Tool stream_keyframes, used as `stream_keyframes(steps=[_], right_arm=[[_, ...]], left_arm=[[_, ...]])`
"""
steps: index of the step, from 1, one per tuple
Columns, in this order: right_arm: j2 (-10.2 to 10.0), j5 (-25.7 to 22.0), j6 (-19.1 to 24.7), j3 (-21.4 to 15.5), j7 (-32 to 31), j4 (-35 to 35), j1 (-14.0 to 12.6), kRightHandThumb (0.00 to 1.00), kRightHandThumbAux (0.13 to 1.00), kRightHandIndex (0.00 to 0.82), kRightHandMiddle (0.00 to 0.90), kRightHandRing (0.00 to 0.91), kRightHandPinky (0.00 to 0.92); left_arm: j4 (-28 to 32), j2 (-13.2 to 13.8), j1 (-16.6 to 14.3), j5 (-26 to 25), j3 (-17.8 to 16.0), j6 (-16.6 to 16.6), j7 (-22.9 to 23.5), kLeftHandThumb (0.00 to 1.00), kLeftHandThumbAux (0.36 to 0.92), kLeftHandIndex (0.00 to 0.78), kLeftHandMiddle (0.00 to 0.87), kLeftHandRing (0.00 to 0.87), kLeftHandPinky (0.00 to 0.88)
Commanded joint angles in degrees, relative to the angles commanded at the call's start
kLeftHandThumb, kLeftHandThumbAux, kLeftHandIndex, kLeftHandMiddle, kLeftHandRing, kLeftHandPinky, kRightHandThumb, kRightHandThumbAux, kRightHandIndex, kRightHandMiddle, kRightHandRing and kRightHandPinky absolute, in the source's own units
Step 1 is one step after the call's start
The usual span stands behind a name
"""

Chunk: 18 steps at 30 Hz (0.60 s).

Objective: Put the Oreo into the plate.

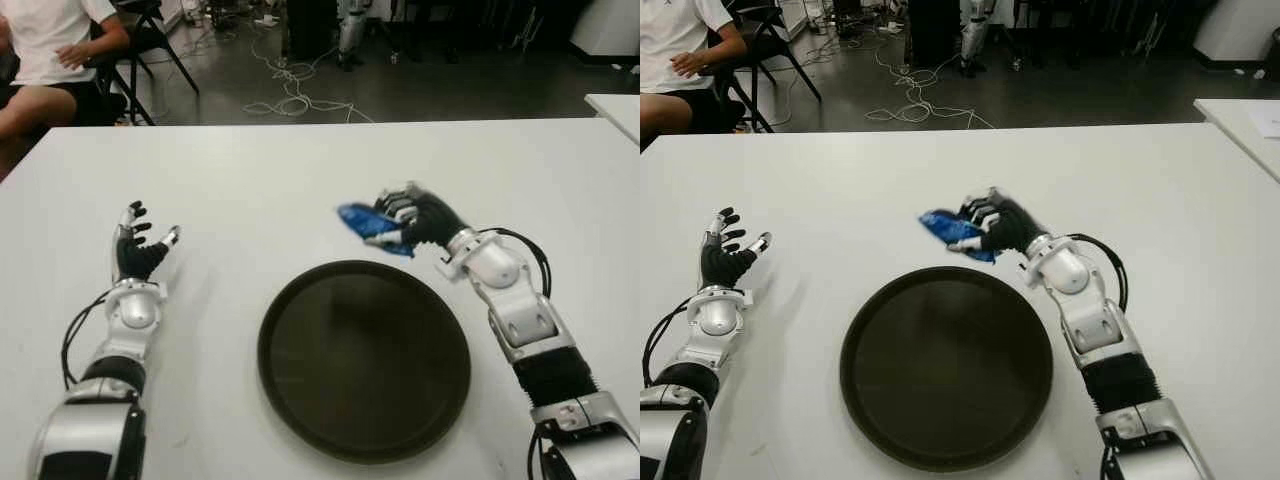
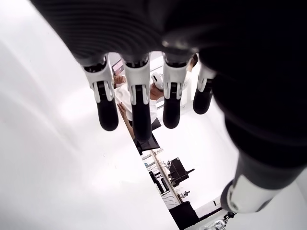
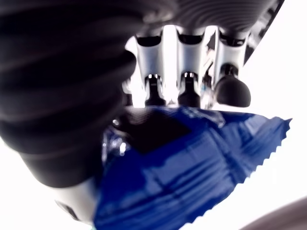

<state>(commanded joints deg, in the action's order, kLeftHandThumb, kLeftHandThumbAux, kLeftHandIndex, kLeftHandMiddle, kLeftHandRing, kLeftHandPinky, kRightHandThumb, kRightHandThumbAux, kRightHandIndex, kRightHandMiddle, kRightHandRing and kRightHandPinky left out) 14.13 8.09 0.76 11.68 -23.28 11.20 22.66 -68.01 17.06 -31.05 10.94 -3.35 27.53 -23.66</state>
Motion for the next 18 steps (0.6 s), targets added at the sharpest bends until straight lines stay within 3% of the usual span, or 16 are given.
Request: stream_keyframes(steps=[18], right_arm=[[1.23,-0.32,0.88,3.47,-9.03,-1.92,-0.05,0.078,0.860,0.757,0.831,0.846,0.832]], left_arm=[[0.12,-0.15,0.14,-0.70,-0.55,0.33,0.57,0.263,0.700,0.100,0.169,0.194,0.218]])
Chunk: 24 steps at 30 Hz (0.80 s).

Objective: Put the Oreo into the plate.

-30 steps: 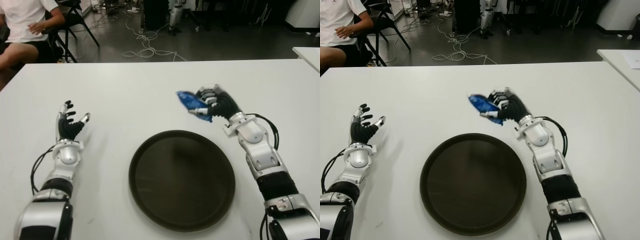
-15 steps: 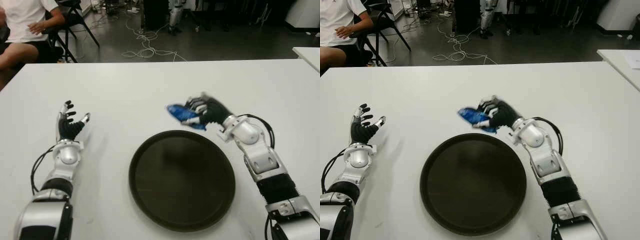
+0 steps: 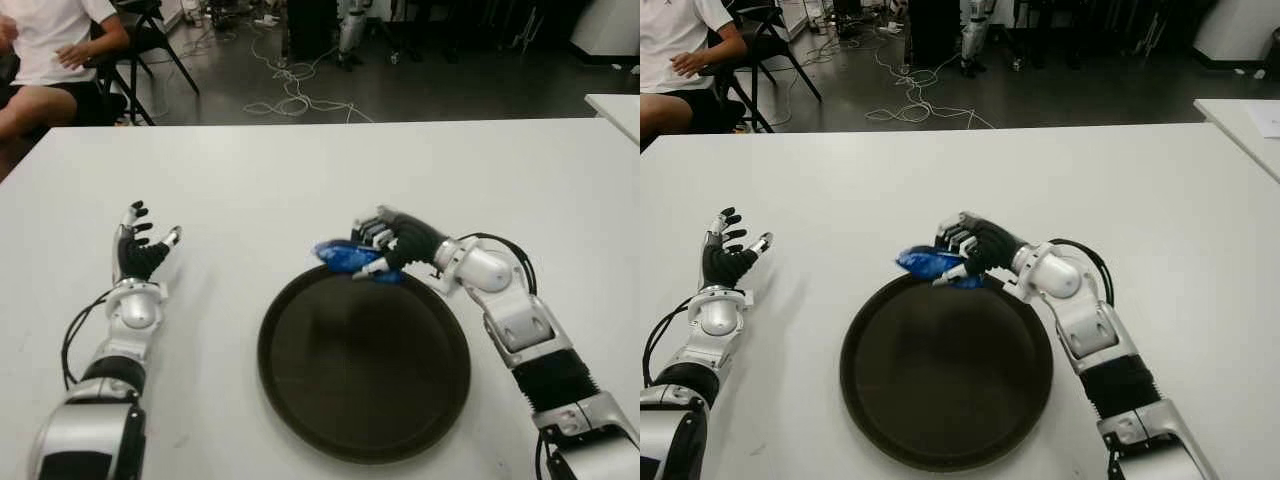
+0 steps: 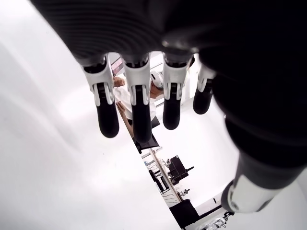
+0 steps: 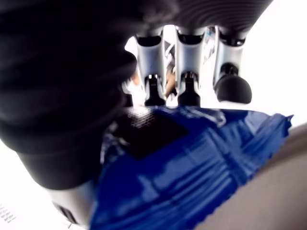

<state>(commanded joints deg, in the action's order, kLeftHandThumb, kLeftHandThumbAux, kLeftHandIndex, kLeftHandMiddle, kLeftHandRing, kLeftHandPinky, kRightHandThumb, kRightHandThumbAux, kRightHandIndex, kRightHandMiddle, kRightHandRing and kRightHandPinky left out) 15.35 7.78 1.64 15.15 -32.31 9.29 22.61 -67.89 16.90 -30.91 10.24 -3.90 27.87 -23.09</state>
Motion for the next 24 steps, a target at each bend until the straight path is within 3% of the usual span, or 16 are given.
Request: stream_keyframes(steps=[14,24], right_arm=[[0.41,0.63,1.97,1.66,-1.59,-2.79,-0.85,0.071,0.871,0.761,0.825,0.835,0.814],[1.23,-0.07,3.55,2.00,-3.25,-5.10,-1.24,0.044,0.867,0.759,0.821,0.824,0.795]], left_arm=[[-0.22,0.33,-0.05,0.30,0.36,0.09,0.40,0.219,0.695,0.095,0.164,0.203,0.264],[-0.18,0.28,0.03,0.23,0.24,0.01,0.13,0.219,0.689,0.099,0.172,0.207,0.247]])
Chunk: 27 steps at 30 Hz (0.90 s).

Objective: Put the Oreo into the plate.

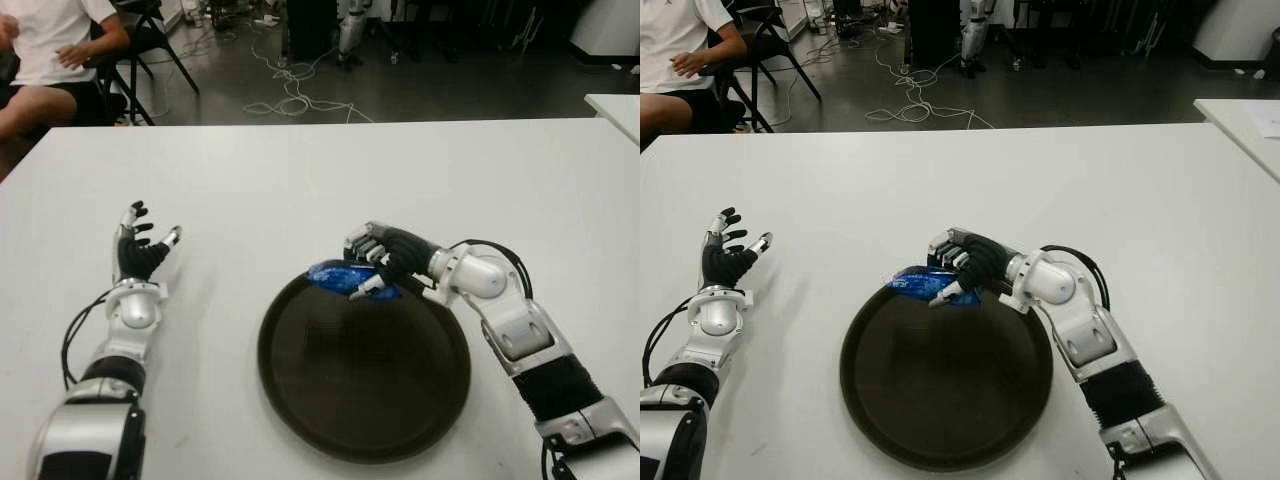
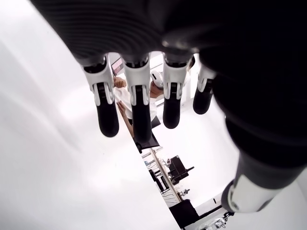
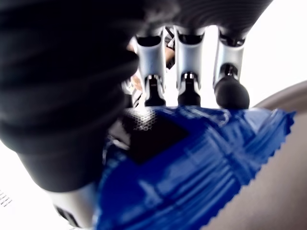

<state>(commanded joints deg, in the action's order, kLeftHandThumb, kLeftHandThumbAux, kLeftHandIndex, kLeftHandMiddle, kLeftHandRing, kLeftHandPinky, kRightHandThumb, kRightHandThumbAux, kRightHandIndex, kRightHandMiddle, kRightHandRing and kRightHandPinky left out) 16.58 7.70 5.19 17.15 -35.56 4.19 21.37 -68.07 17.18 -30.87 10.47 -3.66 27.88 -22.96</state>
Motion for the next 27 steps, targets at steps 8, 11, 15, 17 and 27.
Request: stream_keyframes(steps=[8,11,15,17,27], right_arm=[[0.82,1.03,0.39,0.37,-0.19,-1.07,-0.17,0.066,0.865,0.754,0.817,0.818,0.794],[1.18,1.49,0.74,0.63,-0.27,-1.44,-0.14,0.075,0.865,0.753,0.815,0.816,0.790],[2.02,1.91,1.33,1.09,-0.77,-2.17,0.03,0.080,0.867,0.754,0.815,0.816,0.789],[2.51,2.17,1.44,1.38,-1.02,-2.45,0.18,0.078,0.869,0.754,0.814,0.814,0.787],[4.07,1.87,0.51,1.37,-1.90,-2.61,0.36,0.098,0.871,0.743,0.817,0.814,0.793]], left_arm=[[0.12,-0.06,0.06,-0.23,-0.14,0.42,0.32,0.242,0.705,0.103,0.171,0.201,0.219],[0.13,-0.04,0.07,-0.14,-0.08,0.48,0.20,0.241,0.711,0.100,0.169,0.198,0.217],[0.10,0.04,0.04,-0.17,-0.10,0.33,0.30,0.236,0.710,0.096,0.164,0.193,0.217],[0.00,0.06,0.00,-0.24,-0.15,0.13,0.40,0.233,0.704,0.095,0.166,0.196,0.233],[0.06,0.18,0.05,0.80,0.51,-0.24,-0.88,0.224,0.694,0.102,0.175,0.206,0.247]])
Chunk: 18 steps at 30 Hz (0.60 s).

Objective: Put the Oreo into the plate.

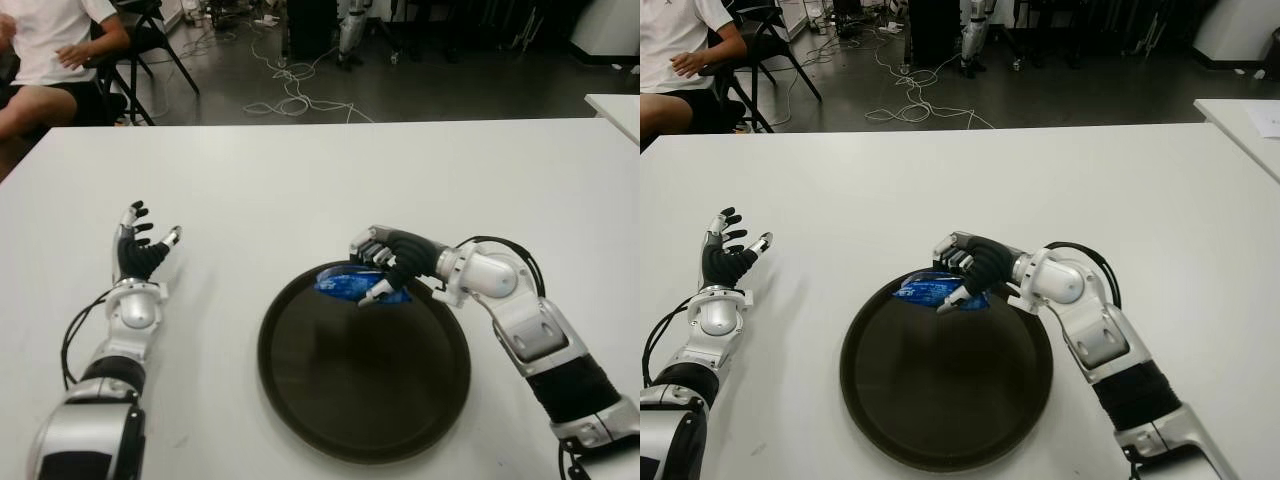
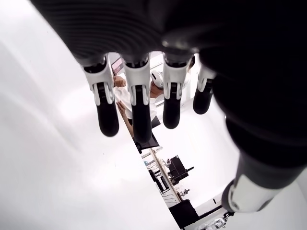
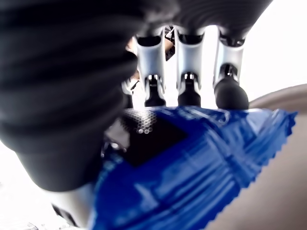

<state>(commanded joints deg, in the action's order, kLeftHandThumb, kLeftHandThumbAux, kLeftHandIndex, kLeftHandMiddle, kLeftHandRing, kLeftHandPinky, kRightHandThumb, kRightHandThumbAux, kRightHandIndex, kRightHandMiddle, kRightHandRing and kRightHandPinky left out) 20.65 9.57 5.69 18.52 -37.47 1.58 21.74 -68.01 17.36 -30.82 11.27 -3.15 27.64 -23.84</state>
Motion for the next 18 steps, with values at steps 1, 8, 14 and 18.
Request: stream_keyframes(steps=[1,8,14,18], right_arm=[[0.24,0.01,-0.02,0.04,-0.19,-0.05,0.08,0.106,0.871,0.742,0.818,0.816,0.796],[1.96,0.44,0.12,0.44,-1.75,-0.61,0.66,0.117,0.872,0.740,0.822,0.824,0.805],[2.86,0.76,-0.10,0.46,-2.22,-0.34,0.82,0.094,0.874,0.736,0.825,0.830,0.818],[2.88,0.75,-0.43,0.52,-2.29,-0.11,0.88,0.097,0.871,0.737,0.827,0.833,0.822]], left_arm=[[0.02,-0.03,0.00,0.01,-0.02,-0.02,-0.05,0.219,0.694,0.102,0.174,0.202,0.234],[0.54,-0.34,0.08,-0.14,-0.17,0.34,-0.58,0.211,0.710,0.099,0.167,0.185,0.193],[0.70,-0.47,0.15,-0.39,-0.31,0.44,-0.62,0.237,0.721,0.103,0.175,0.193,0.211],[0.59,-0.36,0.08,-0.26,-0.22,0.14,-0.59,0.217,0.720,0.101,0.168,0.192,0.210]])
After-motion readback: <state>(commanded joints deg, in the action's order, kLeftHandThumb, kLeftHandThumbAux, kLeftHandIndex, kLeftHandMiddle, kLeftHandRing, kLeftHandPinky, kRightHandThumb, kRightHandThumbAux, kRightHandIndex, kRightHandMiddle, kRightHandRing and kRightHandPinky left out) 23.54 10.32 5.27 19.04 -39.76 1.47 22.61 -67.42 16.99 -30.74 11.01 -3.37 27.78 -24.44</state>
